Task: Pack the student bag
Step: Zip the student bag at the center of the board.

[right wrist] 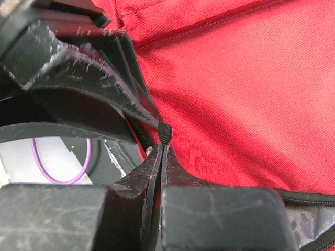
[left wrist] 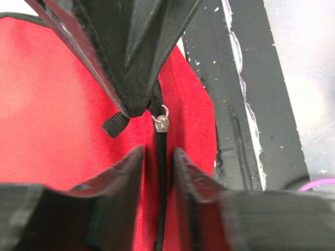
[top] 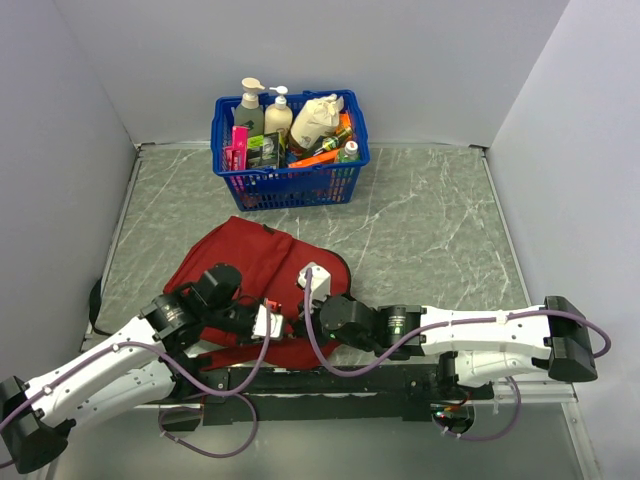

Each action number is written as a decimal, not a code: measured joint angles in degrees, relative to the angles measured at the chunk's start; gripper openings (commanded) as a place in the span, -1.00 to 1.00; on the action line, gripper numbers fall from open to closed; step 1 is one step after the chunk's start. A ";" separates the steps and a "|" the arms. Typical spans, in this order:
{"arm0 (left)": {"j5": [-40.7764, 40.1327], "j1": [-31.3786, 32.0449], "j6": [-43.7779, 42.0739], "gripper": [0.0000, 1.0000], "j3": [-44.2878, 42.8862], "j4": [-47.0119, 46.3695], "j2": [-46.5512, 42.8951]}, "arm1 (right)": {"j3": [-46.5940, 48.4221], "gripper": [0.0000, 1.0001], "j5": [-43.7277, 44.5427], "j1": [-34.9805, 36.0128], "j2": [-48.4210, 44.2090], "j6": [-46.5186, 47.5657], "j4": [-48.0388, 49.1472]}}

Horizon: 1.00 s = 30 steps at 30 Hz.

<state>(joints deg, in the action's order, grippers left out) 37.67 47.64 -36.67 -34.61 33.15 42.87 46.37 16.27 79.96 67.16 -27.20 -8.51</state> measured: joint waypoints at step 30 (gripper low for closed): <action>1.49 0.83 -5.11 -0.98 1.57 2.62 -2.29 | -9.40 -1.00 2.12 -3.85 -12.41 -4.57 -8.55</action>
<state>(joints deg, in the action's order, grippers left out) 39.16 48.47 -41.78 -33.04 35.77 40.58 36.97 18.39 76.12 54.74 -31.77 -17.06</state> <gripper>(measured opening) 0.040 0.008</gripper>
